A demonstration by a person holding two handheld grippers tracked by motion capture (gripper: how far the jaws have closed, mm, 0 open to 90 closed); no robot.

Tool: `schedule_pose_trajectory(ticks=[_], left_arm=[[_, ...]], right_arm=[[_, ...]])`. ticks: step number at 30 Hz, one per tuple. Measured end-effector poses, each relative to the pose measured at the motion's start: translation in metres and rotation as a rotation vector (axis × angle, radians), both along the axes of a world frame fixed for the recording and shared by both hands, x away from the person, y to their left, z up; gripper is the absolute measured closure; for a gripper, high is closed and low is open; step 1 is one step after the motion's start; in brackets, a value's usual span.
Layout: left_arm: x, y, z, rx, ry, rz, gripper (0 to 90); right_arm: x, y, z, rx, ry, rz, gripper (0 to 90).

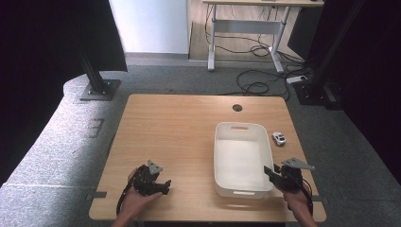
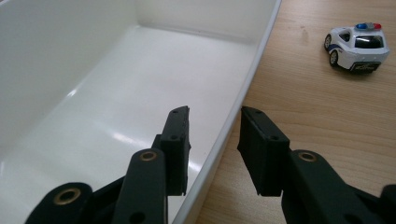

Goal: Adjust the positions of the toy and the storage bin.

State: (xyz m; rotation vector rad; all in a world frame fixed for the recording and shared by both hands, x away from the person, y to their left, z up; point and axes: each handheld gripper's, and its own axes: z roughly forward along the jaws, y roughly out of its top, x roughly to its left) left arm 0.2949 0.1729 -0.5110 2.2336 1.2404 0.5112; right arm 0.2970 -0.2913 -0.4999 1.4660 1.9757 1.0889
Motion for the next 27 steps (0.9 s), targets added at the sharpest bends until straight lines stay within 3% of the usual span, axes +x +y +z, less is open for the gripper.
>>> schedule_pose_trajectory(ticks=[11,27], left_arm=[[0.000,0.000,0.000,0.002,0.001,0.001,18.0],[0.001,-0.001,0.000,0.006,0.001,0.002,18.0]], right_arm=[[0.000,0.004,0.001,0.006,-0.007,-0.047,70.4],[0.002,0.013,0.001,0.025,-0.004,-0.074,71.2]])
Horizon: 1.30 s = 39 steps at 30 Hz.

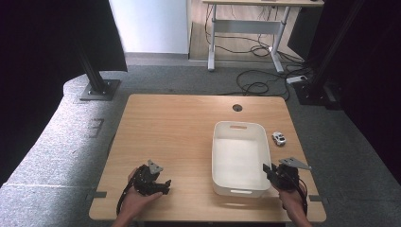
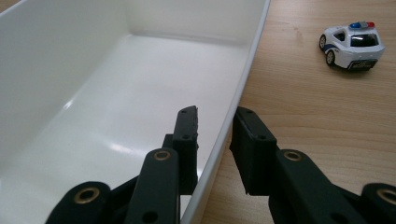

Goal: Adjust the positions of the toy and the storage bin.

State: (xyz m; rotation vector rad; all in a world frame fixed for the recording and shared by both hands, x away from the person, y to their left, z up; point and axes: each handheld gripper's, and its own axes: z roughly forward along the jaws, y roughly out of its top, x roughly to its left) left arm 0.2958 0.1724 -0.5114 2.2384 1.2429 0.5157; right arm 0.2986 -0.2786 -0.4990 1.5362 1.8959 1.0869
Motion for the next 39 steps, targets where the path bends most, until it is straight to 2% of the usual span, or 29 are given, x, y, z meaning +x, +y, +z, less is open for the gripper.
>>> schedule_pose_trajectory(ticks=[39], left_arm=[[0.001,-0.001,-0.001,0.007,0.004,-0.006,18.1]], right_arm=[[0.011,0.027,-0.002,0.014,-0.029,0.001,71.1]])
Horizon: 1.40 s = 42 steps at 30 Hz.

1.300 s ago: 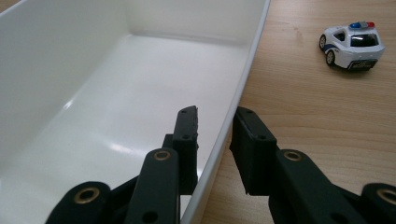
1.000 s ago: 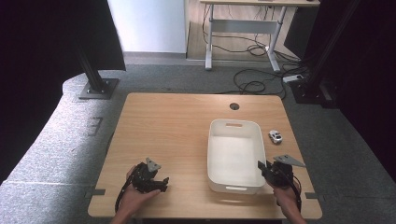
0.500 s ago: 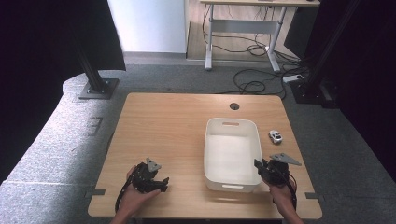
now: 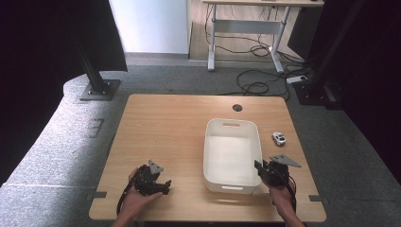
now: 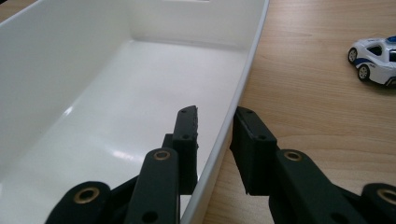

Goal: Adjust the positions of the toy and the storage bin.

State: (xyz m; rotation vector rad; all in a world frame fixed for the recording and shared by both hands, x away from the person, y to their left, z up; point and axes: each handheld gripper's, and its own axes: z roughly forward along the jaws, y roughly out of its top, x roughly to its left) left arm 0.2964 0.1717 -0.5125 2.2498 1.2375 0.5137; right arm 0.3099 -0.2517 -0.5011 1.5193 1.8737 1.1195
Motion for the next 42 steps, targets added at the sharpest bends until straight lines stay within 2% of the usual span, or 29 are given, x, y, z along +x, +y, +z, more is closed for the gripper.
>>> schedule_pose_trajectory(ticks=[42], left_arm=[[0.000,0.000,-0.002,0.002,0.006,-0.006,18.2]], right_arm=[[0.017,0.027,-0.002,0.035,-0.017,0.027,70.6]])
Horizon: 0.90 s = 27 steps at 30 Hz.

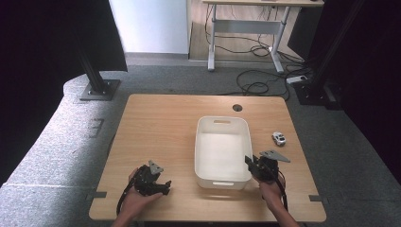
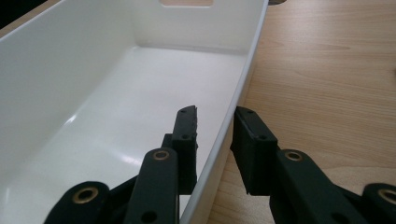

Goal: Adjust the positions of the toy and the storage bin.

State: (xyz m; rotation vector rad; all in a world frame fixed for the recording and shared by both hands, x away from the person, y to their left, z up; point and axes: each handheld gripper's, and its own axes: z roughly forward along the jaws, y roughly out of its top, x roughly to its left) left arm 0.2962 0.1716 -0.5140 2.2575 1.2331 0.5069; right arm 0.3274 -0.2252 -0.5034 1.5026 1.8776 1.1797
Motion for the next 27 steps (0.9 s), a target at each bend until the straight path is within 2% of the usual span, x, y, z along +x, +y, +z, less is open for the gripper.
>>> schedule_pose_trajectory(ticks=[23,27], left_arm=[[0.000,0.000,-0.001,0.011,0.005,-0.003,18.4],[0.000,0.000,-0.002,0.016,0.007,-0.003,18.5]], right_arm=[[0.006,0.013,0.000,0.004,-0.007,0.003,70.4],[0.007,0.017,-0.001,0.021,-0.006,0.000,70.2]])
